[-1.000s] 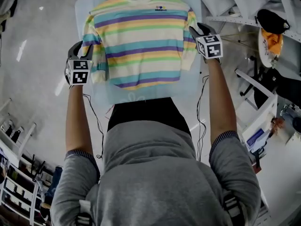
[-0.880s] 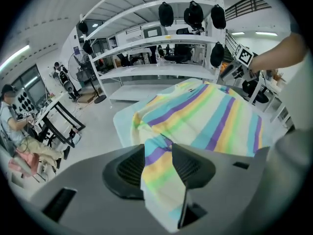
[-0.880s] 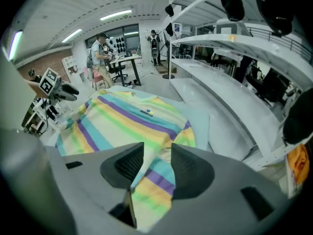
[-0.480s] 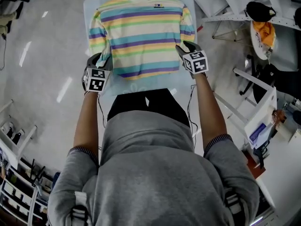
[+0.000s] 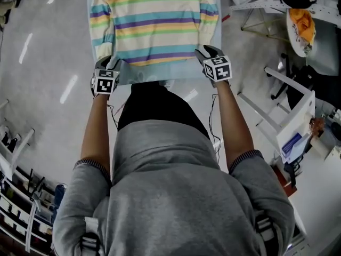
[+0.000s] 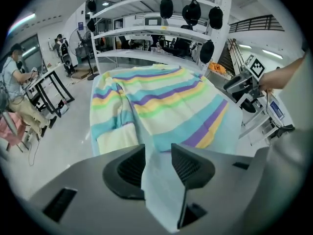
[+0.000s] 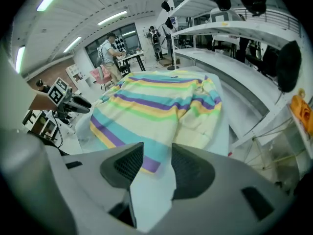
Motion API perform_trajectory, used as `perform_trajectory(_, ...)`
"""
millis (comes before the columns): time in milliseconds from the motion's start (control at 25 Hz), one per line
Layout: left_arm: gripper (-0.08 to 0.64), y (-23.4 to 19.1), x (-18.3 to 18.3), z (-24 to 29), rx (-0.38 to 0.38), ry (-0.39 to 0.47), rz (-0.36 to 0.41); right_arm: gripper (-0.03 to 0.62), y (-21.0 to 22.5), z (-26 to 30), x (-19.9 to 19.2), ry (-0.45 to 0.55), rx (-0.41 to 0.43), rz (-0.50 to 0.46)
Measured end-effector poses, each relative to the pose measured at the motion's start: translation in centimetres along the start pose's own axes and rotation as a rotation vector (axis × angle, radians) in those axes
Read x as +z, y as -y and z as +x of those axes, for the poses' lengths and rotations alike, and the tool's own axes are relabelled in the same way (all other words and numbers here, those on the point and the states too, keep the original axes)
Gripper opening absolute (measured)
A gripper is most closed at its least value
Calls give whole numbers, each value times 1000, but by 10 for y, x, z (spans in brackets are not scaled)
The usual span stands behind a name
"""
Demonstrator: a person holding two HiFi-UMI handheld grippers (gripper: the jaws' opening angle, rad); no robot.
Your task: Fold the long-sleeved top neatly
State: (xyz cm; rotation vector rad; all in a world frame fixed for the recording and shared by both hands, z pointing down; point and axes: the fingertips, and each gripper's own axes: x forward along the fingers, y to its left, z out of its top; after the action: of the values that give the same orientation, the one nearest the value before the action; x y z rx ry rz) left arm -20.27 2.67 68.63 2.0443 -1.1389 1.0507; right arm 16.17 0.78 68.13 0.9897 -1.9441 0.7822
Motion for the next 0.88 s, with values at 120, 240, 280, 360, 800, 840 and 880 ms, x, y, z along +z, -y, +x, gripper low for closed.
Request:
perform_trajectory(120,189,6,-12,8,-3,-2,-13,193,-4,2,-25,-17,15,1)
perform_trajectory(240,190,13,-17,12,-15,3,3,193,-9,9,-43,-37,30,-12)
perform_trajectory(280,190,15,-18,12,-19,7,4,195,-10,11,-48,-45,34,-15)
perform_trajectory(360,190,19,-20,16,-17,16,5,196,-10,17,-59,-64,39,-22)
perform_trajectory(800,53,25,4,39,-35,89,94,18,-7,38,-40,-50,5,-157)
perform_trajectory(840,43,26,4,38,-39,90,95,18,-7,37,-36,-46,5,-165)
perform_trajectory(880,41,27,4,35,-43,87,97,18,-6,34,-34,-44,4,-171)
